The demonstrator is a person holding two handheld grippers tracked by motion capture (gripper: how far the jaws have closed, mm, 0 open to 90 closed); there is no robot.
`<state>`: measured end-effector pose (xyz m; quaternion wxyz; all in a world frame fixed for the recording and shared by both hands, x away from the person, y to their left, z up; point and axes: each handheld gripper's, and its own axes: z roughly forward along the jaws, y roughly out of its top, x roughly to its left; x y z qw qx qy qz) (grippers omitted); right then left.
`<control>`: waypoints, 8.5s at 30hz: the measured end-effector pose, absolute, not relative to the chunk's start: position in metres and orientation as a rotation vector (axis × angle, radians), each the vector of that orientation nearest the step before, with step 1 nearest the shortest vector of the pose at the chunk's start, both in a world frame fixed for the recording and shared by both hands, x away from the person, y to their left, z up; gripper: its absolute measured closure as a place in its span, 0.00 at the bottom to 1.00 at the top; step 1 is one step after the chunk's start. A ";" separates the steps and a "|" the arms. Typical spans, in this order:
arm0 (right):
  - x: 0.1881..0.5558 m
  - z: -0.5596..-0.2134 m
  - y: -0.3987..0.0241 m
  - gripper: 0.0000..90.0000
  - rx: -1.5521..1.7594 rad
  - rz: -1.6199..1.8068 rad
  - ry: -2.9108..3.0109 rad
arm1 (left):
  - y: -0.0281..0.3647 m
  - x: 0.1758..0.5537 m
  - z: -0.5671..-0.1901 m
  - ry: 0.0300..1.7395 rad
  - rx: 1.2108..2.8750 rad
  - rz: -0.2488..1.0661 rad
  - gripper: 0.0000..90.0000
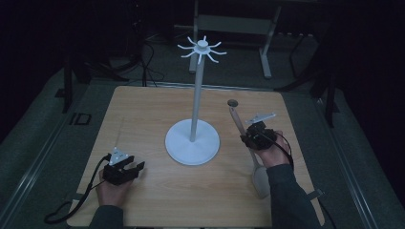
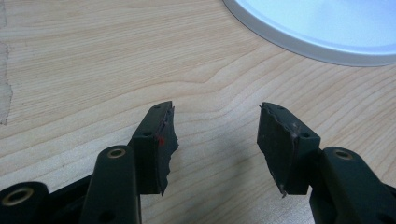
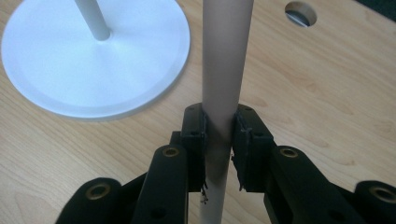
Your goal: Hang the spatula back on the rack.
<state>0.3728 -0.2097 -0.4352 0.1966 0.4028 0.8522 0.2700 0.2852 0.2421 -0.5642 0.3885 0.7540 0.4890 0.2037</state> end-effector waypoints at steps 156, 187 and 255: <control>0.330 -0.350 -0.179 0.84 0.738 1.414 2.064 | 0.242 0.285 -0.564 1.244 1.917 0.521 0.51; 0.331 -0.331 -0.171 0.84 0.716 1.423 2.049 | 0.242 0.285 -0.564 1.244 1.917 0.517 0.51; 0.345 -0.309 -0.142 0.84 0.748 1.440 2.049 | 0.242 0.285 -0.564 1.244 1.917 0.516 0.51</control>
